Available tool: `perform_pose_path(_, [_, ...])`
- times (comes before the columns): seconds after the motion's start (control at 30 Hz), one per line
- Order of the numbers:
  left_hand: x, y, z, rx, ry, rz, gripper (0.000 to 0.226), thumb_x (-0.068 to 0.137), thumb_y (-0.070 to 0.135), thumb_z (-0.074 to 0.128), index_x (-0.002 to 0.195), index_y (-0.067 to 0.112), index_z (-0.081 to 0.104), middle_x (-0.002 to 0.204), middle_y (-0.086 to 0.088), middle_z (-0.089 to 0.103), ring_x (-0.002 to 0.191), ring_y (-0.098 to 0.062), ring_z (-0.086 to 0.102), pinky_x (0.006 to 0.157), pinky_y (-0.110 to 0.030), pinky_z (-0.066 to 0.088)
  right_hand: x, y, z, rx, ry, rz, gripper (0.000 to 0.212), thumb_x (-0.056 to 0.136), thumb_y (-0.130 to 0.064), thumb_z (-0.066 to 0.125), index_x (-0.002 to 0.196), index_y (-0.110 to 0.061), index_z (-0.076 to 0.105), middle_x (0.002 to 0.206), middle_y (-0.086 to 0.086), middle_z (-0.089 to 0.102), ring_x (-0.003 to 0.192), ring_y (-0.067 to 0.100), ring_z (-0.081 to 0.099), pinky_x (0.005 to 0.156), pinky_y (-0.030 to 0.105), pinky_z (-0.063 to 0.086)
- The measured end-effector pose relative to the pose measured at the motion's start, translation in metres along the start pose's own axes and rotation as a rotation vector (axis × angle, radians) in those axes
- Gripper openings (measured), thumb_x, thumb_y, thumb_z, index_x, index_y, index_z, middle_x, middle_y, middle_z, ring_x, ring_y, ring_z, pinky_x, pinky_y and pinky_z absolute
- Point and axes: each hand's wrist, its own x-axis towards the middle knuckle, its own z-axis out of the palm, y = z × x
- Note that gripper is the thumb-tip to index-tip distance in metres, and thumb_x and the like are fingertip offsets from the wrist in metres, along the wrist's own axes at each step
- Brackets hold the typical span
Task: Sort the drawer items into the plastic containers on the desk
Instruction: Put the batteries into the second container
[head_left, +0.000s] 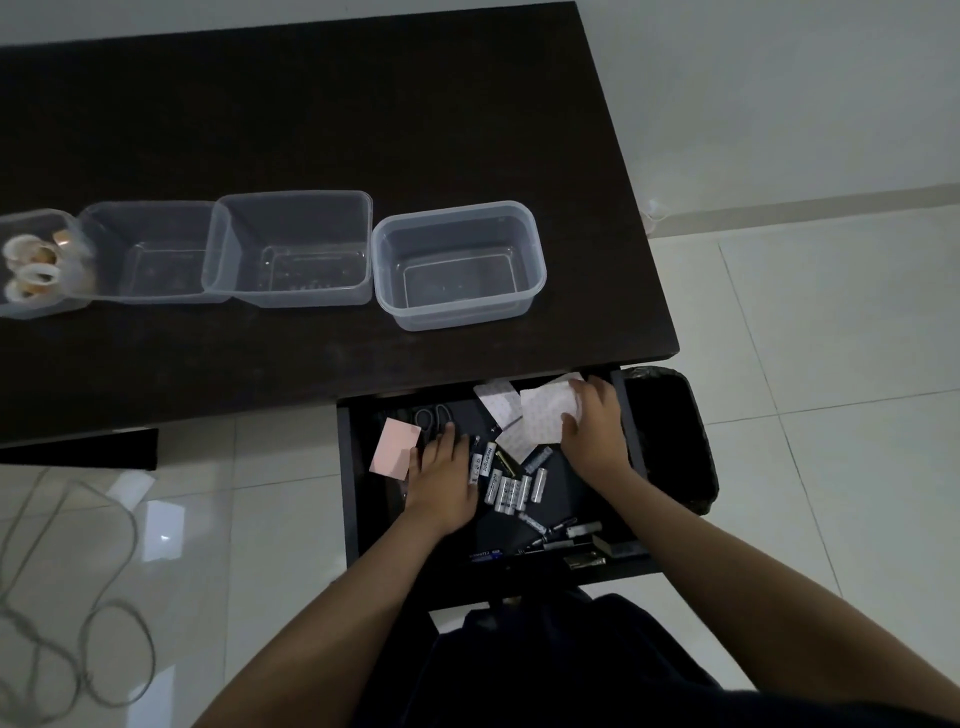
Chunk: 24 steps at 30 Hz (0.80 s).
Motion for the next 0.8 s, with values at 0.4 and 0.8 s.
perform_pose_path(0.4, [0.047,0.031,-0.011,-0.024,-0.156,0.144,0.08,0.088,0.025,0.05,0.151,0.019,0.002,0.16,0.003,-0.007,0.145,-0.025,0.005,0.117,-0.054,0.009,-0.041,0.027,0.027,-0.267,-0.296,-0.098,0.028,0.088,-0.016,0.05,0.114,-0.01,0.059,0.116,0.01,0.058,0.108,0.032,0.052,0.081,0.042,0.05])
perform_pose_path(0.8, [0.027,0.011,0.001,-0.102,-0.058,0.24,0.056,0.08,0.012,0.049,0.136,0.02,0.043,0.135,0.002,0.044,0.118,-0.028,0.043,0.101,-0.036,0.039,-0.046,0.036,0.04,-0.306,-0.534,-0.135,0.048,0.086,-0.019,0.052,0.133,-0.013,0.047,0.133,0.01,0.049,0.124,0.033,0.041,0.099,0.043,0.044])
